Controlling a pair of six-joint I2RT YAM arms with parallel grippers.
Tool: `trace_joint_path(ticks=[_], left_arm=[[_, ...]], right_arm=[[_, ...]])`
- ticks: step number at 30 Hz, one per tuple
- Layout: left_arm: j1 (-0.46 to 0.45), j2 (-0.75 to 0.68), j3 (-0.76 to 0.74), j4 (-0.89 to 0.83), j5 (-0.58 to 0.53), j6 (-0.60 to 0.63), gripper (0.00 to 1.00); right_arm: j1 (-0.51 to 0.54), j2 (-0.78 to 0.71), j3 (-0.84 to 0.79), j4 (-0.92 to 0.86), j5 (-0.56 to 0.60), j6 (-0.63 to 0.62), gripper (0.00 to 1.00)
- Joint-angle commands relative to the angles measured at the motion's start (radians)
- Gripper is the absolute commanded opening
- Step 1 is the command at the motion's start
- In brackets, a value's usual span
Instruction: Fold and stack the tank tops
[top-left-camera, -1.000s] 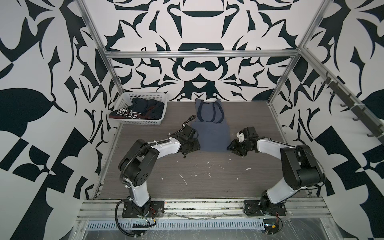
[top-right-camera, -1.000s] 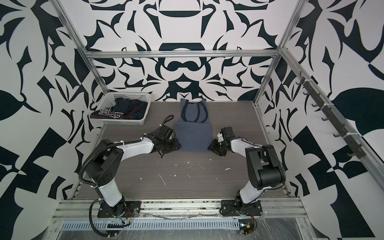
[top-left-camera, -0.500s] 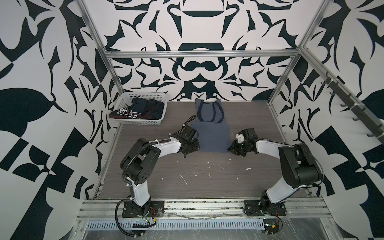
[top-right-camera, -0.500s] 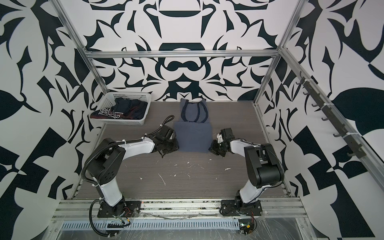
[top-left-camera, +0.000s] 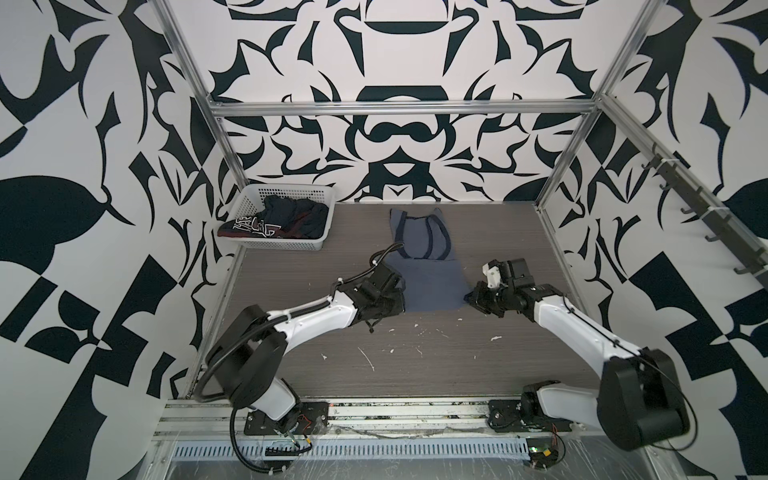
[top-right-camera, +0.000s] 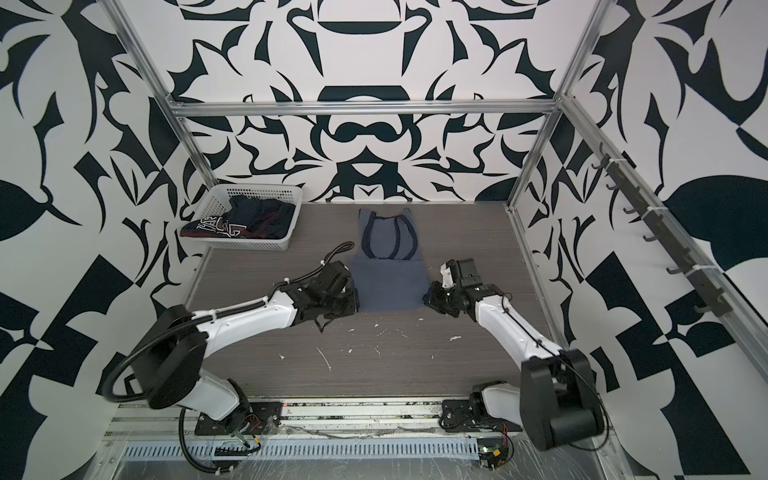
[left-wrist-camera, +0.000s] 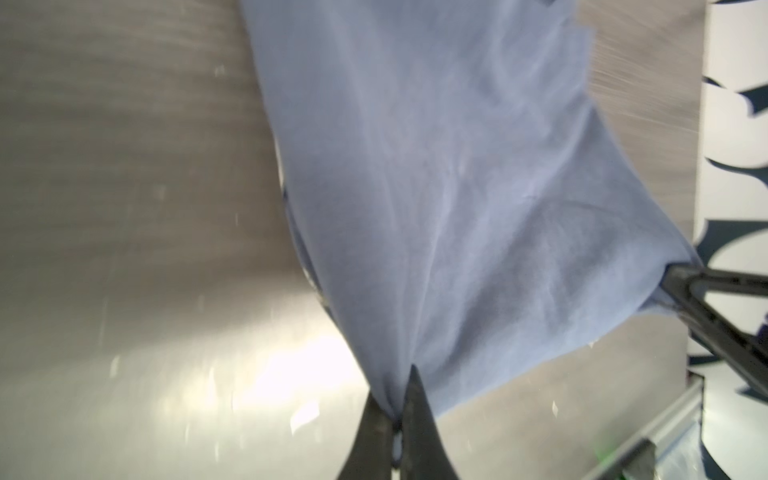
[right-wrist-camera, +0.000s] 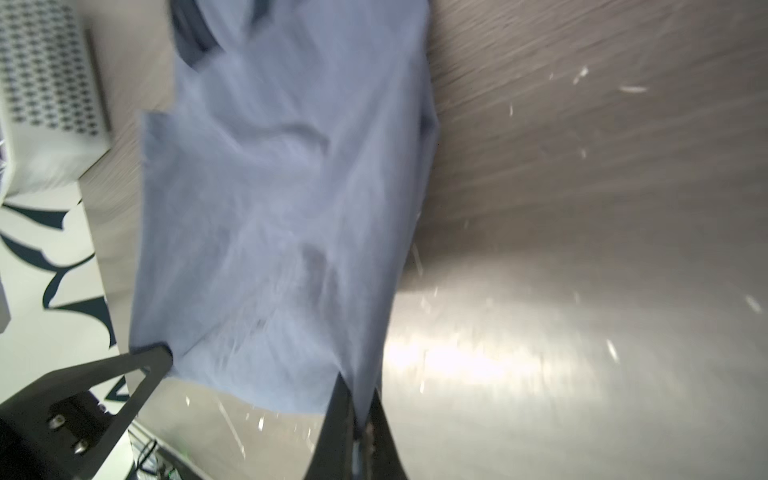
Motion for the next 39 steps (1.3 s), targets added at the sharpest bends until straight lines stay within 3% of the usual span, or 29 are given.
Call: trace_joint_path(ticks=[1,8,16,20,26,39], left_arm=[[-0.068,-0.123,-0.047,-0.112,-0.078,-0.087,0.00],[-0.221,-0.331,-0.035,-0.234,-0.129,-0.193,0.00],[-0.216,-0.388,0.093,-0.270,-0.188,-0.188,0.00],[-0.110,-0.335,0.166,-0.287,-0.157,-0.162,0.01],[0.105,-0.194,0.245,-0.202,0.012,-0.120,0.03],[0.372,0.165,0.458,-0.086,0.259,-0.113,0.05]], right_arm=[[0.030,-0.134,-0.004,-0.171,0.036,-0.023,0.00],[0.104,-0.338,0.069,-0.359,0.042,0.030,0.00],[0.136,-0.303,0.238,-0.366,0.063,0.062,0.00],[0.136,-0.210,0.326,-0.307,0.083,0.048,0.00],[0.114,0.002,0.475,-0.222,0.073,0.008,0.00],[-0.016,0.474,0.765,-0.084,-0.025,-0.018,0.00]])
